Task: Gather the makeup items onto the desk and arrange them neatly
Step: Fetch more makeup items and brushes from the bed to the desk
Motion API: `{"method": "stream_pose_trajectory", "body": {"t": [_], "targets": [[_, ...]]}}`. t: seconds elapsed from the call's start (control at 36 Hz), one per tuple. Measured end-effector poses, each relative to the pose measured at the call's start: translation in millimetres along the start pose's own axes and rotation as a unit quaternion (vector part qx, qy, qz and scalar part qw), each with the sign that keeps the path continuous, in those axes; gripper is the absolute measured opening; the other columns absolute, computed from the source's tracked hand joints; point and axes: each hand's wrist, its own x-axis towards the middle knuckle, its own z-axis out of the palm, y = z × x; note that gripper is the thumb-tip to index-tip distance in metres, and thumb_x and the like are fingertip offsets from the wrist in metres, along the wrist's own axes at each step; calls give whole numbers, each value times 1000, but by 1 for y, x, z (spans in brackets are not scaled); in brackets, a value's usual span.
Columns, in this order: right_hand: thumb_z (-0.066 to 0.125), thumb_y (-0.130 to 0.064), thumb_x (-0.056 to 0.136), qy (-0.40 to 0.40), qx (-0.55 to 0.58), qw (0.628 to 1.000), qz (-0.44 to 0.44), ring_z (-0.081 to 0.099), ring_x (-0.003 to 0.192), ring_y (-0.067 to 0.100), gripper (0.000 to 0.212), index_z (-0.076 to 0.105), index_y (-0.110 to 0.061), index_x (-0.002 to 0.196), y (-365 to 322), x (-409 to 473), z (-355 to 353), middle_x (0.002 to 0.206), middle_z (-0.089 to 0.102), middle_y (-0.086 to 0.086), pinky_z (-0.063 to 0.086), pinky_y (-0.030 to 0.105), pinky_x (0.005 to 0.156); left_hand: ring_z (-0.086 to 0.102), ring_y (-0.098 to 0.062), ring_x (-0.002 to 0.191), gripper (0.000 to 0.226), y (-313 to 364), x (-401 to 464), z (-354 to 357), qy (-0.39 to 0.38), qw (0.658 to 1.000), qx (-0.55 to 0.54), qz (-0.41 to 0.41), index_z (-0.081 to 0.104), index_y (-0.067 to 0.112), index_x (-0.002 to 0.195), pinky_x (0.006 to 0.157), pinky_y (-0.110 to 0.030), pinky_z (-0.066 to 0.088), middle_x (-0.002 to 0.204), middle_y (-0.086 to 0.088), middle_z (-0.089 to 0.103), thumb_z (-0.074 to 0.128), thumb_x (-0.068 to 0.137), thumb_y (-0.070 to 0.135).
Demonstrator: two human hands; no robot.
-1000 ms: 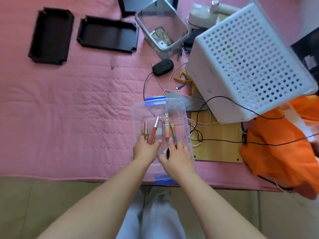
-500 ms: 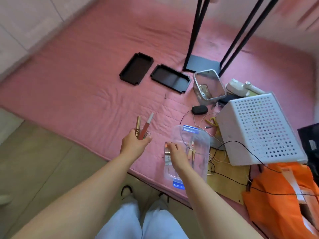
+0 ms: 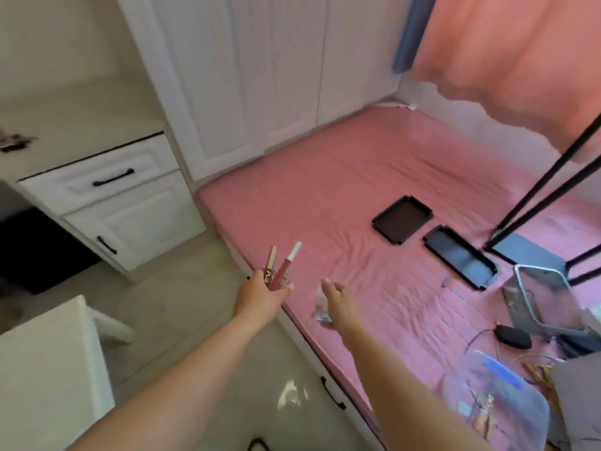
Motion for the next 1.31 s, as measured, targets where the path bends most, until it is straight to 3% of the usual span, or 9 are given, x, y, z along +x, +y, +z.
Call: {"method": "stream_pose_trajectory", "body": {"t": [0.08,0.17,0.31,0.39,0.64,0.81,1.03,1.19,1.31], "targets": [[65,-35,84,-12,-87,994,-66,62,71,13,17,50,-27,80,-18,7,55,83,63,2,59,41,69,54,-17,77,27,-18,12,-50,35,999,-19,-11,55,20,93,65,-26,38,82,7,58,68,80,40],[67,-57,63,-12,-188,972,-139,65,84,17,38,51,-35,90,-30,21,105,98,62,-1,58,41,71,55,-16,78,29,-37,27,-93,70,996,-39,-27,55,20,95,65,-25,38,87,6,59,70,79,40],[67,-47,71,-44,-289,931,-220,56,100,22,45,54,-25,108,-65,30,178,108,51,-3,51,41,85,55,-9,69,34,-63,52,-151,127,988,-67,-54,56,19,99,51,-20,36,87,5,60,70,77,41],[59,-57,66,-69,-313,917,-239,56,98,24,50,54,-27,106,-81,43,217,106,48,-5,53,43,82,52,-4,67,32,-75,70,-179,158,981,-88,-68,56,19,99,51,-19,36,83,8,58,69,78,40],[64,-49,75,-139,-389,865,-284,49,110,24,53,52,-22,119,-147,99,325,119,50,0,46,40,92,57,-8,72,35,-101,149,-256,228,962,-112,-103,54,19,102,54,-21,38,89,4,62,68,79,41],[58,-59,65,-228,-370,862,-259,59,97,22,47,52,-36,105,-196,145,393,109,53,-5,55,42,80,58,-10,74,32,-105,203,-308,286,939,-131,-142,54,20,103,54,-21,38,92,3,64,67,81,39],[55,-38,88,-320,-323,869,-195,60,88,15,45,47,-30,131,-245,183,483,116,55,2,58,33,70,58,-11,76,30,-120,259,-367,326,913,-177,-171,53,21,101,60,-22,40,91,2,62,69,81,38],[45,-29,95,-339,-336,862,-172,59,93,27,36,47,-21,130,-284,207,563,105,55,4,53,45,87,59,-14,79,36,-143,309,-422,344,906,-179,-172,53,14,103,58,-17,38,93,-3,62,70,81,36],[46,-31,95,-351,-241,901,-80,60,91,30,34,45,-25,129,-310,219,622,100,56,6,49,30,62,56,-9,77,34,-159,347,-468,336,911,-164,-173,52,16,103,56,-14,35,94,0,59,67,82,38]]}}
